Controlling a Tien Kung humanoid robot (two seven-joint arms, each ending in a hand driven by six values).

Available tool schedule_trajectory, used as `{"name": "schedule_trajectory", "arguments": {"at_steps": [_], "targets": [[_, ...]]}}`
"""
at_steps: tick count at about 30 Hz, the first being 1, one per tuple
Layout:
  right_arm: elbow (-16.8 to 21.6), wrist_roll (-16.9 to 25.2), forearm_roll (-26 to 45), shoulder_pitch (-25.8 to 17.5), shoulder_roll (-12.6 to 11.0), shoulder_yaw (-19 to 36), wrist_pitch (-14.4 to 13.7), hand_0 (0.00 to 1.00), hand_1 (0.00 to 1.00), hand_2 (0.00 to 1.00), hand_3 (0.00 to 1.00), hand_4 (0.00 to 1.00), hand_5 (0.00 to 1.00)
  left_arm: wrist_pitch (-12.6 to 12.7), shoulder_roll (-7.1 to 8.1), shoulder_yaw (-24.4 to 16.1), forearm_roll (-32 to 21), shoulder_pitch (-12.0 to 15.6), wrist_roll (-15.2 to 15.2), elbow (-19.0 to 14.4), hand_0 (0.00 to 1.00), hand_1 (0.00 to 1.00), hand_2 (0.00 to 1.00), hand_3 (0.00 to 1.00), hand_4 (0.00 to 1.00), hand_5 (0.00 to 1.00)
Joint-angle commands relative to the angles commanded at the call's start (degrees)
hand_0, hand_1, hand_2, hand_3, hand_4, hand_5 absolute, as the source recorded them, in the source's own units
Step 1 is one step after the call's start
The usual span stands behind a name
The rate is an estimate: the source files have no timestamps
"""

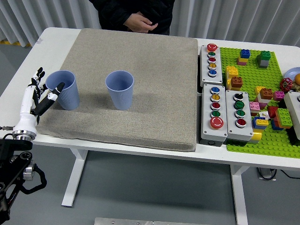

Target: Pick cup pour cup place

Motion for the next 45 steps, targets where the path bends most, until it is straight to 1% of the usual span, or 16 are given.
{"name": "schedule_trajectory", "arguments": {"at_steps": [3, 5, 6, 8, 10, 11, 12, 13, 17, 18, 21, 23, 24, 29, 37, 45], "targets": [[0.0, 0.1, 0.43, -0.13, -0.06, -0.26, -0.05, 0.724, 0.69, 0.736, 0.7, 0.311, 0.288, 2.21, 1.66, -2.6, -3.87, -1.56, 1.02, -5.26, 0.837, 0.813, 0.97, 0.998, 0.998, 0.698], [0.0, 0.09, 0.43, -0.23, -0.1, -0.33, -0.06, 0.724, 0.69, 0.736, 0.7, 0.311, 0.288, 3.24, 2.75, -3.61, -5.76, -2.88, 1.82, -6.98, 0.837, 0.813, 0.97, 0.998, 0.998, 0.698], [0.0, 0.07, 0.47, -0.32, -0.13, -0.42, -0.08, 0.723, 0.69, 0.736, 0.7, 0.311, 0.286, 3.99, 4.1, -4.58, -8.37, -4.87, 2.47, -7.92, 0.695, 0.647, 0.687, 0.709, 0.873, 0.998], [0.0, 0.06, 0.57, -0.38, -0.16, -0.55, -0.09, 0.723, 0.69, 0.736, 0.7, 0.311, 0.286, 4.59, 5.27, -5.17, -12.45, -7.17, 3.04, -7.85, 0.695, 0.647, 0.687, 0.709, 0.873, 0.998], [0.0, 0.0, 0.82, -0.45, -0.26, -1.0, -0.08, 0.723, 0.69, 0.736, 0.7, 0.311, 0.286, 5.62, 7.93, -5.13, -18.04, -11.46, 2.39, -5.25, 0.695, 0.647, 0.687, 0.709, 0.873, 0.998], [0.0, -0.01, 0.84, -0.46, -0.27, -1.05, -0.08, 0.723, 0.69, 0.736, 0.7, 0.311, 0.286, 5.6, 8.21, -5.12, -19.9, -12.27, 2.32, -4.91, 0.695, 0.647, 0.687, 0.709, 0.873, 0.998], [0.0, -0.06, 0.91, -0.55, -0.29, -1.22, -0.1, 0.723, 0.69, 0.736, 0.7, 0.312, 0.286, 4.33, 9.17, -5.39, -22.51, -13.6, 2.9, -3.76, 0.689, 0.616, 0.655, 0.685, 0.825, 0.998], [0.0, -0.1, 0.96, -0.62, -0.31, -1.36, -0.1, 0.723, 0.69, 0.736, 0.7, 0.312, 0.286, 3.22, 9.79, -5.65, -24.74, -14.51, 3.36, -2.87, 0.689, 0.616, 0.655, 0.685, 0.825, 0.998], [0.0, -0.21, 1.17, -0.82, -0.46, -1.94, -0.12, 0.723, 0.69, 0.736, 0.7, 0.312, 0.286, -4.3, 11.89, -6.7, -34.05, -17.32, 5.53, 1.83, 0.689, 0.616, 0.655, 0.685, 0.825, 0.998], [0.0, -0.17, 1.37, -0.78, -0.52, -2.16, -0.13, 0.723, 0.69, 0.736, 0.7, 0.314, 0.284, -6.74, 12.33, -6.59, -36.66, -18.01, 5.97, 3.45, 0.732, 0.699, 0.744, 0.76, 0.833, 0.998], [0.0, -0.05, 2.11, -0.68, -0.54, -2.61, -0.22, 0.723, 0.69, 0.736, 0.7, 0.314, 0.284, -11.89, 13.15, -6.17, -43.73, -19.37, 6.9, 6.91, 0.732, 0.699, 0.744, 0.76, 0.833, 0.998], [0.0, -0.02, 2.33, -0.62, -0.55, -2.71, -0.24, 0.723, 0.69, 0.736, 0.7, 0.314, 0.284, -13.47, 13.5, -6.03, -48.58, -19.88, 7.26, 8.2, 0.732, 0.699, 0.744, 0.76, 0.833, 0.998], [0.0, 0.04, 2.6, -0.53, -0.56, -2.83, -0.26, 0.723, 0.69, 0.736, 0.7, 0.314, 0.284, -14.64, 13.89, -5.77, -51.18, -20.46, 7.54, 9.66, 0.751, 0.724, 0.779, 0.794, 0.828, 0.998], [0.0, 0.31, 3.58, -0.23, -0.58, -3.07, -0.41, 0.723, 0.69, 0.736, 0.7, 0.314, 0.284, -14.99, 14.63, -5.06, -61.57, -21.45, 7.28, 12.24, 0.751, 0.724, 0.779, 0.794, 0.828, 0.998], [0.0, 0.23, 2.82, -0.03, -0.53, -2.29, -0.4, 0.723, 0.69, 0.738, 0.701, 0.317, 0.28, -15.4, 14.58, -5.9, -62.32, -21.36, 7.38, 12.54, 0.758, 0.731, 0.788, 0.808, 0.83, 0.998], [0.0, 0.28, 2.31, 0.32, -0.5, -1.63, -0.47, 0.723, 0.691, 0.737, 0.701, 0.317, 0.279, -15.1, 14.62, -7.04, -60.47, -21.35, 7.52, 12.13, 0.761, 0.734, 0.788, 0.812, 0.835, 0.998]]}}
